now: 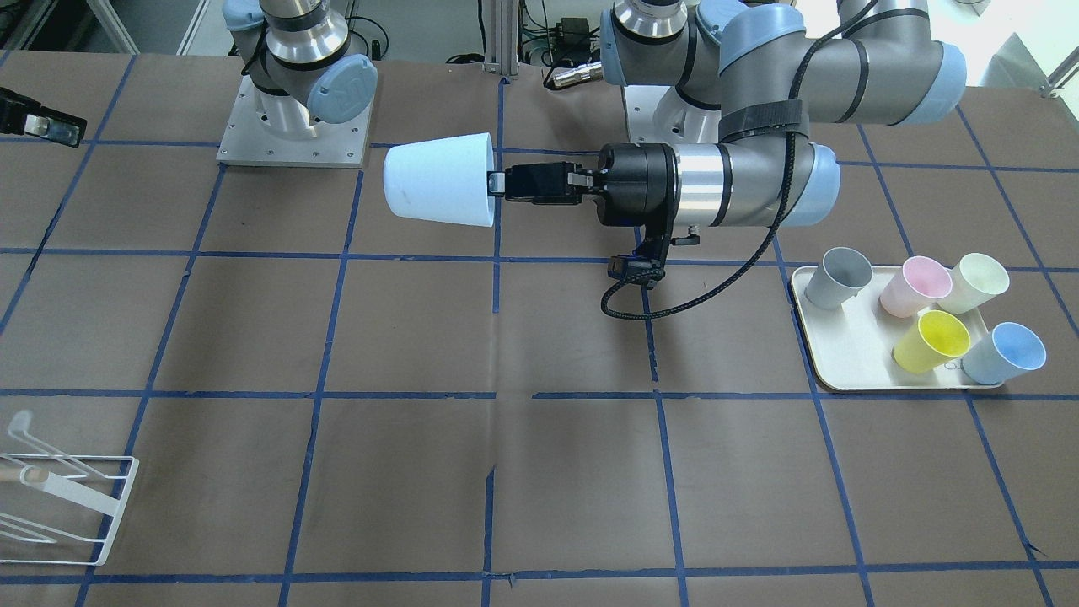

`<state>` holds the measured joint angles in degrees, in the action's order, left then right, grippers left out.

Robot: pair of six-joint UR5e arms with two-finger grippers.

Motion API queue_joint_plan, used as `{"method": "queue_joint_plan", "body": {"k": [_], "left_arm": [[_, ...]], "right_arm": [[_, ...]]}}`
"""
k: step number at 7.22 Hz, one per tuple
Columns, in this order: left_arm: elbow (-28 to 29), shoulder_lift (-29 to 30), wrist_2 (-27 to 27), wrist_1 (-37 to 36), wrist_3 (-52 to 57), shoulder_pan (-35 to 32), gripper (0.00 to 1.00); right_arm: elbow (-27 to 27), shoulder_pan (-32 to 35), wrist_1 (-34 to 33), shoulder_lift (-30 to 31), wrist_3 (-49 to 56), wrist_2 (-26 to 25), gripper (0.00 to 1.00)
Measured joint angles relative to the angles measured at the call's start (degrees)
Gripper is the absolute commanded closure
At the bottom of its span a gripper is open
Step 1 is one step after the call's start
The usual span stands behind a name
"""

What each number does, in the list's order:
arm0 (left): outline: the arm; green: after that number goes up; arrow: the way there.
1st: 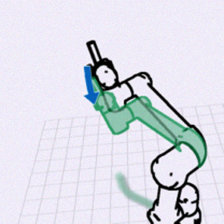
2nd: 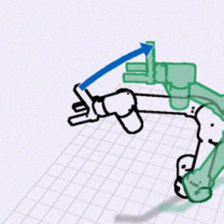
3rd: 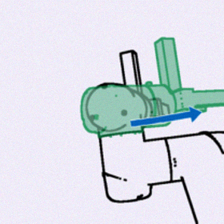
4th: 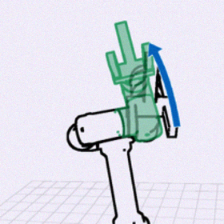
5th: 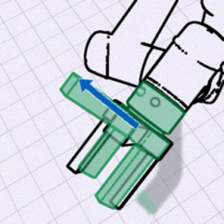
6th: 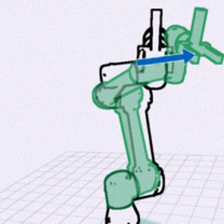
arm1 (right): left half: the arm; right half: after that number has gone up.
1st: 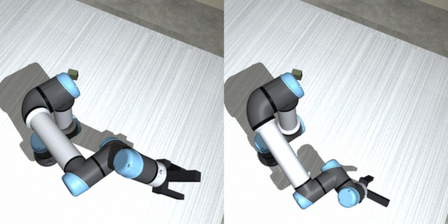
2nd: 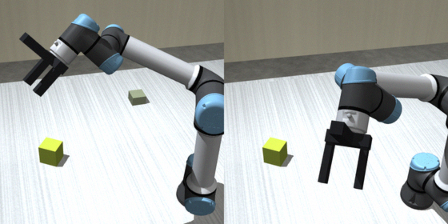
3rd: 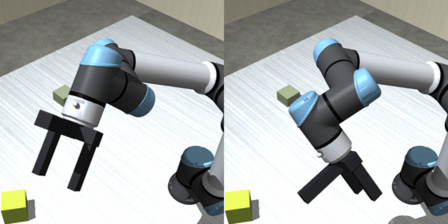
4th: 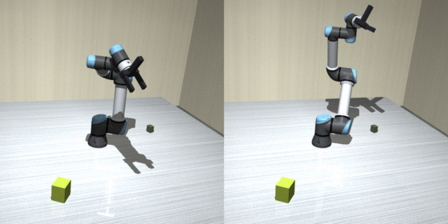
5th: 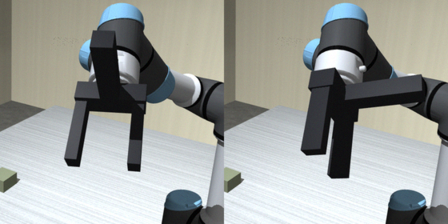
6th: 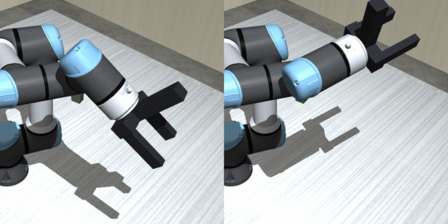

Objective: Transfer IKEA cup to right arm and place on rack

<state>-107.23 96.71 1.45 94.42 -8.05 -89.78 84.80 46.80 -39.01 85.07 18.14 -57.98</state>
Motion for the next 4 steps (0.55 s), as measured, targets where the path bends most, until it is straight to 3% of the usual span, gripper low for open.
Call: {"method": "queue_joint_plan", "body": {"k": [2, 4], "left_arm": [[-1.0, 1.0, 2.7, -2.5, 0.0, -2.7, 1.00], [-1.2, 2.0, 5.6, -3.2, 0.0, -4.1, 1.00]], "right_arm": [[0.3, 0.5, 9.9, -0.6, 0.1, 5.8, 0.00], [0.4, 4.1, 12.4, -0.8, 0.2, 11.2, 0.00]]}}
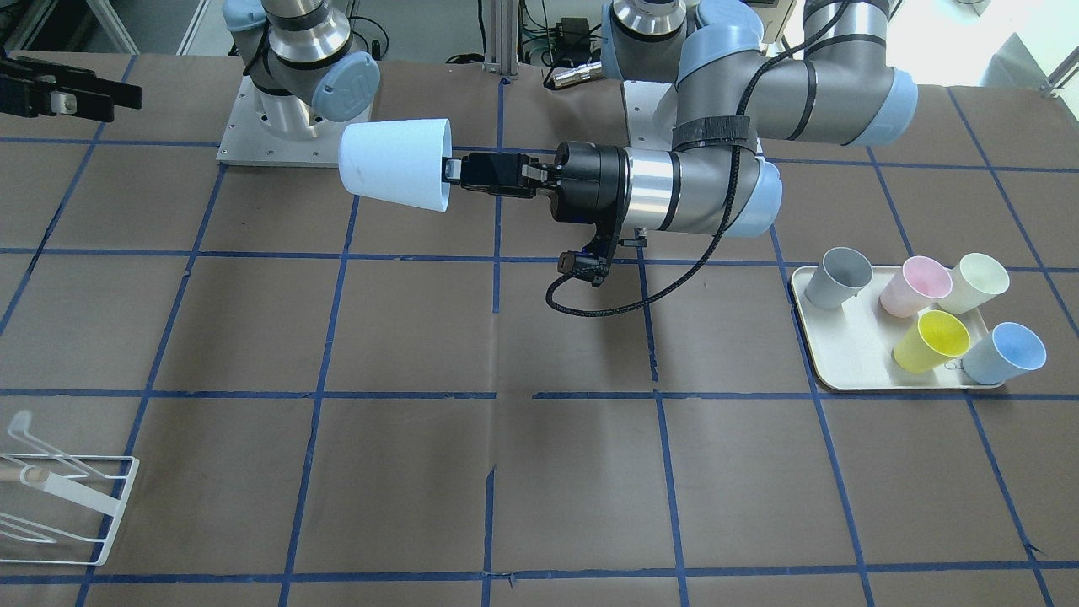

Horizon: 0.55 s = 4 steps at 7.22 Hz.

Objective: Transfer IKEA cup to right arm and place on rack

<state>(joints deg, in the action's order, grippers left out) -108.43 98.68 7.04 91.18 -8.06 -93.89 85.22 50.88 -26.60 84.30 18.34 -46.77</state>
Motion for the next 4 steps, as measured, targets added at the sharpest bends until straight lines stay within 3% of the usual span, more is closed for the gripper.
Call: {"method": "queue_joint_plan", "body": {"k": [4], "left_arm": [[0.0, 2.5, 3.4, -1.7, 0.2, -1.9, 1.00]], "right_arm": [[0.0, 13.5, 0.3, 0.9, -0.6, 17.7, 0.00]]}}
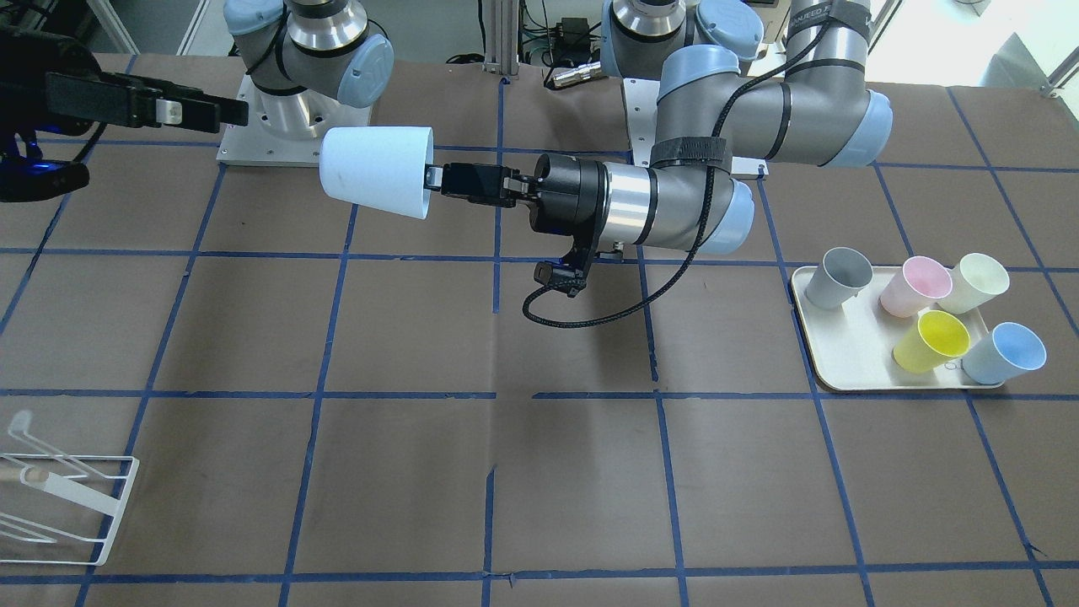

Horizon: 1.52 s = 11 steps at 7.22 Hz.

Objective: Transfer IKEA cup to right arm and place on rack

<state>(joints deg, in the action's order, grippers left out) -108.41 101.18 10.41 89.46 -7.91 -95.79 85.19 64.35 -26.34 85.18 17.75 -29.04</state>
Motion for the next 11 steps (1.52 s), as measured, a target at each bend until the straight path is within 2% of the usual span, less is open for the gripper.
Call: {"method": "queue_joint_plan", "body": {"k": [2, 7, 11], "left_arm": [[0.0, 0.4, 0.9, -0.5, 0.0, -0.3, 1.00], [0.0, 0.3, 1.4, -1.2, 0.0, -0.4, 1.00], [0.0, 0.2, 1.5, -1.4, 0.0, -0.4, 1.00]], "right_arm": [[0.2, 4.3, 0.1, -0.6, -0.2, 3.3, 0.00], [0.3, 7.3, -2.0, -4.8, -8.3, 6.9, 0.00], [0.2, 10.9, -2.7, -5.3, -9.4, 11.6, 0.01]]}}
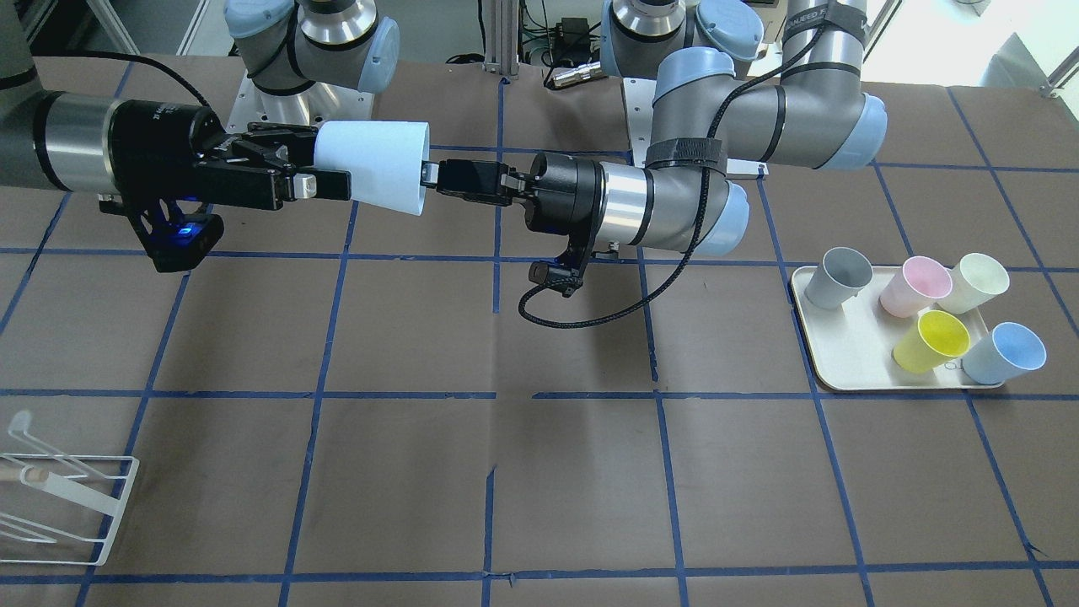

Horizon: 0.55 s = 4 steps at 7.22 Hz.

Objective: Transfer IKEA cup to right arm and place on rack

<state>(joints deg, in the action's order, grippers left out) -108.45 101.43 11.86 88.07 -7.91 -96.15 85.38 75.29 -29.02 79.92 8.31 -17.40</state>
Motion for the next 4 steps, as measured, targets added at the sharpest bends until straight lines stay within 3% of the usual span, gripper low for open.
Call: {"method": "queue_joint_plan", "body": {"k": [1, 2, 4], "left_arm": [[0.0, 0.0, 0.0, 0.0, 0.0, 0.0, 1.00], [-0.1, -0.1, 0.0, -0.1, 0.0, 0.0, 1.00], [-0.1, -0.1, 0.0, -0.1, 0.0, 0.0, 1.00]], "right_arm": [[0.0, 0.3, -0.2, -0.1, 0.0, 0.2, 0.14], [-0.1, 0.4, -0.3, -0.3, 0.0, 0.3, 0.33], [-0.2, 0.5, -0.4, -0.4, 0.1, 0.2, 0.41]]}}
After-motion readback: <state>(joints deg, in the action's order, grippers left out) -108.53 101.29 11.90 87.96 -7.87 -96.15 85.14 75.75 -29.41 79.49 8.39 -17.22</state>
